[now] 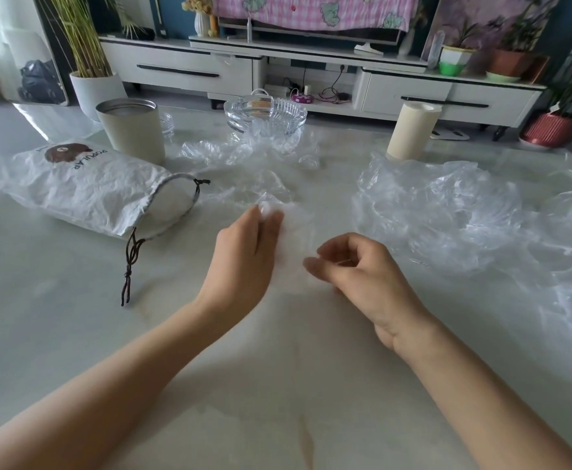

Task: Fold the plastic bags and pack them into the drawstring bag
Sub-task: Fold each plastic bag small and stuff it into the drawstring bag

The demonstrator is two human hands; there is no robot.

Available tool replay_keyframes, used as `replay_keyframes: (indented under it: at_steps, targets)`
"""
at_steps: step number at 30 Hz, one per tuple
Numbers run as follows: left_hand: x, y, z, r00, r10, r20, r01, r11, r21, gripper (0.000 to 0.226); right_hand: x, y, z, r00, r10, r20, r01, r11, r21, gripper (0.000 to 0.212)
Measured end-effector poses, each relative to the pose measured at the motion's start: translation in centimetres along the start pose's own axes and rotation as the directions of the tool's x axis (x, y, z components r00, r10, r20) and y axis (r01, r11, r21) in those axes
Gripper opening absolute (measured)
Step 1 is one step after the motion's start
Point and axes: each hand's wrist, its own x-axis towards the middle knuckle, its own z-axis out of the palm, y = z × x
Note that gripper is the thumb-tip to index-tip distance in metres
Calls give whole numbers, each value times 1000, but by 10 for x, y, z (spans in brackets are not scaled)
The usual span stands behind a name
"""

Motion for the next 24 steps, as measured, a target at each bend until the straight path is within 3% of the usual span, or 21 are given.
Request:
replay_keyframes:
  at_steps: [2, 4, 6, 9, 13, 16, 19, 22, 24]
  targets:
    - [3, 1, -1, 997, -58, 58, 62, 996, -66, 39, -1, -3, -6, 986, 87, 144, -127, 945, 300, 55]
    - [2, 6, 0, 985, -106, 138, 127, 980, -156, 36, -3, -7, -4, 953, 82, 292, -208, 877, 432, 64]
    - [0, 9, 3, 968, -137, 211, 178, 966, -190, 35, -1, -2, 3, 948, 65, 312, -201, 882, 427, 56]
    - [-2, 12, 3, 943, -174, 283, 249, 934, -256, 36, 4, 3, 7, 969, 85, 230, -192, 848, 494, 33]
    - [0, 17, -5, 816, -249, 522, 495, 766, -410, 18, 8, 3, 3, 986, 42, 164, -126, 829, 545, 15]
    - [5, 14, -10, 720, -305, 623, 656, 591, -469, 25, 9, 3, 1, 993, -17, 120, -43, 877, 479, 36]
    - [6, 9, -10, 657, -348, 669, 740, 468, -483, 32, 8, 4, 2, 988, -130, 83, 100, 949, 299, 54]
    - [8, 8, -9, 644, -397, 654, 764, 380, -521, 30, 7, 8, 2, 962, -269, 57, 264, 961, 81, 58]
    - [7, 9, -8, 665, -423, 615, 746, 413, -522, 25, 8, 10, 3, 932, -355, 70, 357, 934, -19, 48]
